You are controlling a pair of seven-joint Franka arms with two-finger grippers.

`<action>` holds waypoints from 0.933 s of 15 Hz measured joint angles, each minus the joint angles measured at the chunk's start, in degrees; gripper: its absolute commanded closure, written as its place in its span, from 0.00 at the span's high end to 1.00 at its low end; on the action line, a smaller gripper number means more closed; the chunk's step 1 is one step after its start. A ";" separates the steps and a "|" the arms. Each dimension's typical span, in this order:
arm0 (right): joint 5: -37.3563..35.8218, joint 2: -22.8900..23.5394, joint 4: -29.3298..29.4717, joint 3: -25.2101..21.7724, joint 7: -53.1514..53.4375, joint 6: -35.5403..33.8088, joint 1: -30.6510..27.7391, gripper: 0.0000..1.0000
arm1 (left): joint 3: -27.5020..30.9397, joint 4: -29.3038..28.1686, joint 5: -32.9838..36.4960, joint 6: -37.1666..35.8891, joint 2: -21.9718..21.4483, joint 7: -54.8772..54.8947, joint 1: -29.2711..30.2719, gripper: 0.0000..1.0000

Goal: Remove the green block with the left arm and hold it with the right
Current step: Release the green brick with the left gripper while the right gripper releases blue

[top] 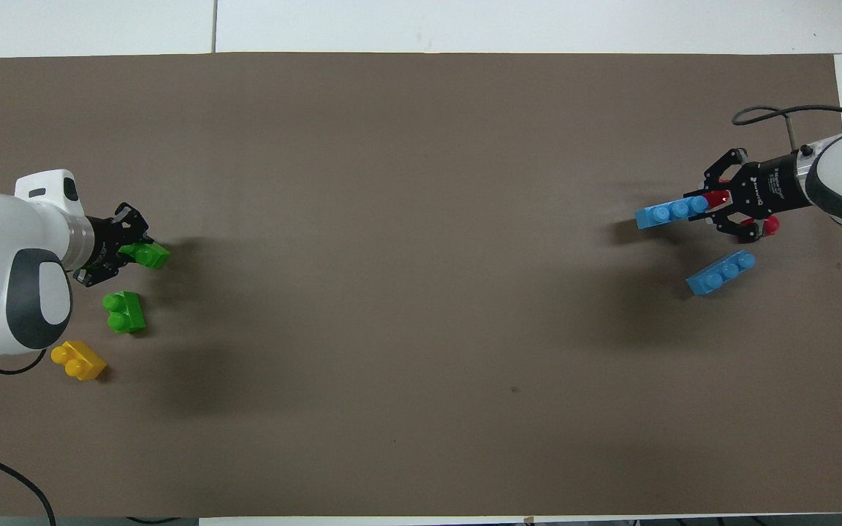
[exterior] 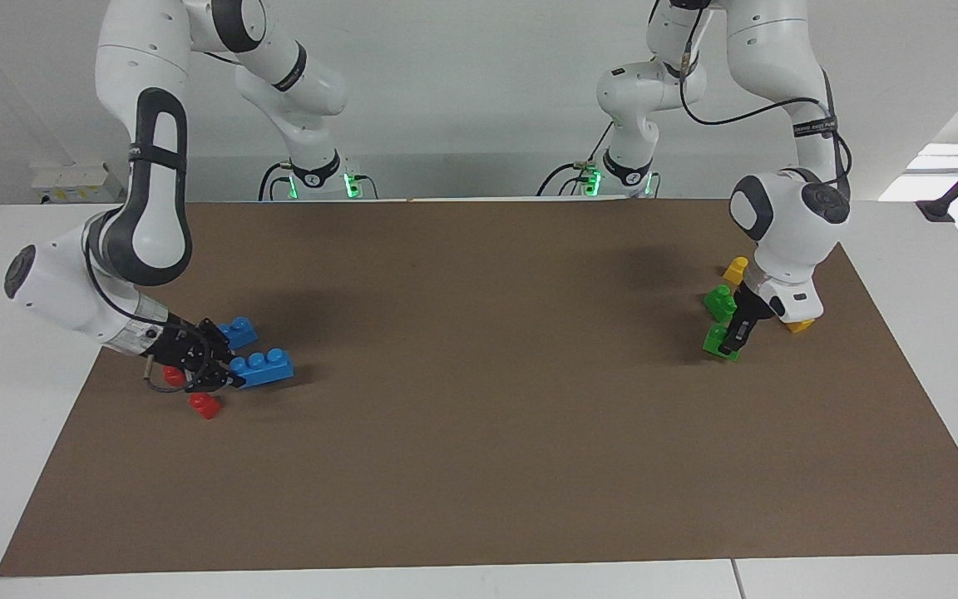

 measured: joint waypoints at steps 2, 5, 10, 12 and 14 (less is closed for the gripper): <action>-0.08 0.07 -0.96 -0.12 0.00 0.82 -0.63 0.00 | 0.08 0.00 -0.02 0.41 0.26 0.00 0.07 0.00; -0.13 0.07 -2.20 -0.26 -1.22 1.46 -2.00 0.00 | 0.21 -0.03 -0.10 1.36 0.77 -0.38 0.58 0.00; -0.13 0.06 -4.12 -0.07 -1.35 4.34 -1.96 0.00 | 0.19 -0.04 -0.77 3.41 1.98 -2.21 1.60 0.00; -0.13 0.06 -4.61 0.12 -1.35 5.09 -1.88 0.00 | 0.20 -0.04 -0.78 3.86 2.06 -2.23 1.73 0.02; -0.13 0.06 -4.85 0.20 -1.35 5.59 -1.74 0.00 | 0.20 -0.04 -0.82 3.98 2.09 -2.23 1.80 0.07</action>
